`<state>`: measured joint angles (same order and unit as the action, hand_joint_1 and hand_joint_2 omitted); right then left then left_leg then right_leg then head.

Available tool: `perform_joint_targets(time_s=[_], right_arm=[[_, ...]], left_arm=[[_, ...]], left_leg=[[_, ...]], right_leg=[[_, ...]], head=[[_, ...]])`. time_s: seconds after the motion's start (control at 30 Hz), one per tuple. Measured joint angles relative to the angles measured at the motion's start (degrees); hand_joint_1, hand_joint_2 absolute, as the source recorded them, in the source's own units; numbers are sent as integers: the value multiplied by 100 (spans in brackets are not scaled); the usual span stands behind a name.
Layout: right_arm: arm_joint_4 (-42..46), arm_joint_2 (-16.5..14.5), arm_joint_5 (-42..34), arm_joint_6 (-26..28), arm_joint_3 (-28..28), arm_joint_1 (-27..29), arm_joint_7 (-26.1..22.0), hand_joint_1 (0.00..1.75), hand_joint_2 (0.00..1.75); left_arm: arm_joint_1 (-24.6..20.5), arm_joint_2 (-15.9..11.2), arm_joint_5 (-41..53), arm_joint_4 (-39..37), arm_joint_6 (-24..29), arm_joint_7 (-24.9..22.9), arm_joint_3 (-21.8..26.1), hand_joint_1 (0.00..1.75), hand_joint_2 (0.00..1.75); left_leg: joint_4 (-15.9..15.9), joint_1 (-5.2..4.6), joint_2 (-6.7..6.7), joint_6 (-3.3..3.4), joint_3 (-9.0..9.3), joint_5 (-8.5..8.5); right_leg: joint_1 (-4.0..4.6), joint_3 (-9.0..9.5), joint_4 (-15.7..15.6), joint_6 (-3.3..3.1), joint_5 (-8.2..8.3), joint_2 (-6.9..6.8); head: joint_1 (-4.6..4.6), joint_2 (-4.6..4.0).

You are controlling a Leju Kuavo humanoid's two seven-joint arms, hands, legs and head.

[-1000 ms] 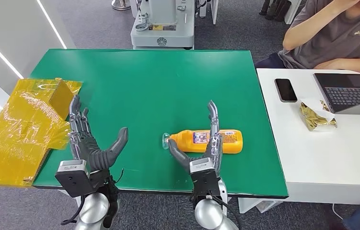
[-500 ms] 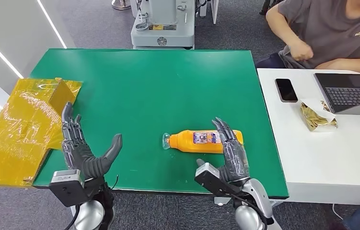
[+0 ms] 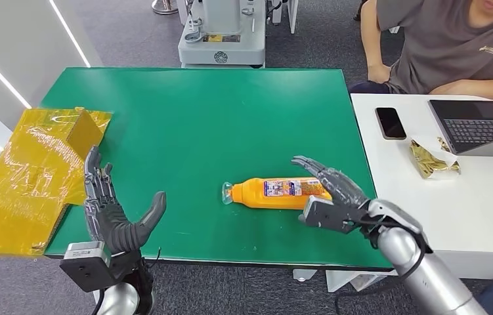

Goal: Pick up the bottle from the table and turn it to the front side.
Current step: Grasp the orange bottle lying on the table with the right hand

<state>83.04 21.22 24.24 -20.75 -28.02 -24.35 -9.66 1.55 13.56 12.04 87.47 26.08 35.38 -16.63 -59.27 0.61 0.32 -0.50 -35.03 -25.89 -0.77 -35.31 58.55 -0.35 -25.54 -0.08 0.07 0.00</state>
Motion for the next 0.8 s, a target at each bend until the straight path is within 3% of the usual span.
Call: perform_joint_targets(time_s=[0.17, 0.43, 0.57, 0.8], right_arm=[[-541, 248, 22, -219, -438, -1023, 47, 0, 175], [-1588, 317, -476, -745, -1413, -2514, 68, 0, 175], [-1938, 383, -621, -1135, -1909, -2934, -68, 0, 175], [-2427, 431, -790, -1232, -2766, -3234, -129, 0, 175]], left_arm=[[11, -25, -29, 49, 21, -5, 0, 0, 175], [7, -29, -70, 83, -84, -13, 0, 0, 175], [11, -29, -95, 82, -124, 21, 0, 0, 175], [32, -29, -77, 83, -198, 80, 3, 0, 175]], left_leg=[[0, 2, -11, 3, -3, 5], [1, 3, -10, 3, -2, 4], [1, 2, -12, 3, -4, 4], [1, 2, -12, 4, -5, 4]], right_leg=[[1, 0, 4, 0, 0, -11], [3, -4, 4, 0, -2, -6], [4, -3, 3, 0, -2, -8], [3, -3, 2, 0, -2, -9]], head=[[-1, 0], [-1, 0], [-1, 0], [-1, 0]])
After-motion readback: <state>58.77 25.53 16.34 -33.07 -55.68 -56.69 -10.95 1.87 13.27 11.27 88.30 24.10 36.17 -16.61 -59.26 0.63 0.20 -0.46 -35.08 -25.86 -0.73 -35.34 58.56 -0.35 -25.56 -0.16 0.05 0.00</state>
